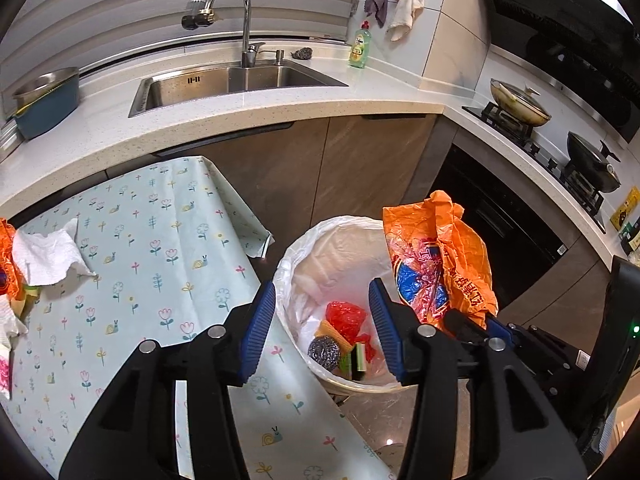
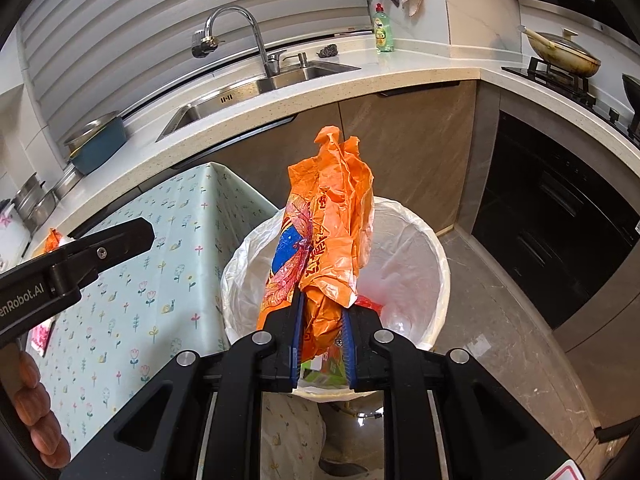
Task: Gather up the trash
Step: 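Carry both items over the bin and open both tools to drop them, then move both tools back over the trash on the table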
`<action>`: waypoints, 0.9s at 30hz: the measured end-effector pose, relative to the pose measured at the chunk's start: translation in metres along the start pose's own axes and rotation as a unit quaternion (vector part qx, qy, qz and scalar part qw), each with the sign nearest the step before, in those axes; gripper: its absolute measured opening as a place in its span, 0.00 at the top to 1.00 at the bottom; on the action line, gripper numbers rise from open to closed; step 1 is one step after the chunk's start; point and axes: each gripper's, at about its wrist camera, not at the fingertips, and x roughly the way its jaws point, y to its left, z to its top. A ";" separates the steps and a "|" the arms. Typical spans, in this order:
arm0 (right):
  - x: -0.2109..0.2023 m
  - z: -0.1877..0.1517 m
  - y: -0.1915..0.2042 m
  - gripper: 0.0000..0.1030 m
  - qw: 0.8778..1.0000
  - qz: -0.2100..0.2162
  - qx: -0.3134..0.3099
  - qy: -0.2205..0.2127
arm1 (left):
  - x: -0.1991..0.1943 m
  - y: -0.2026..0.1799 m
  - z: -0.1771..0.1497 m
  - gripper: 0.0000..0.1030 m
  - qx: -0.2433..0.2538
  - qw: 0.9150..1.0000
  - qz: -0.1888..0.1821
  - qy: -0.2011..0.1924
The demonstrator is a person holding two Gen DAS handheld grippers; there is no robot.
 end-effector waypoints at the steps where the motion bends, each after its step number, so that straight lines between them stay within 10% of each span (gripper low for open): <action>1: 0.000 0.000 0.002 0.84 1.000 0.001 -0.001 0.000 | -0.001 0.001 0.000 0.55 0.000 1.000 0.001 -0.002; 8: 0.003 0.002 0.011 0.79 1.000 -0.001 -0.007 -0.001 | -0.008 0.007 -0.002 0.55 0.002 1.000 0.012 -0.010; 14: 0.002 0.006 0.019 0.50 1.000 -0.010 -0.013 -0.011 | -0.015 0.018 -0.003 0.38 -0.009 0.999 0.032 -0.022; 27: -0.007 0.014 0.061 0.46 0.999 0.016 -0.039 -0.022 | -0.039 0.066 -0.010 0.30 -0.044 0.996 0.071 -0.038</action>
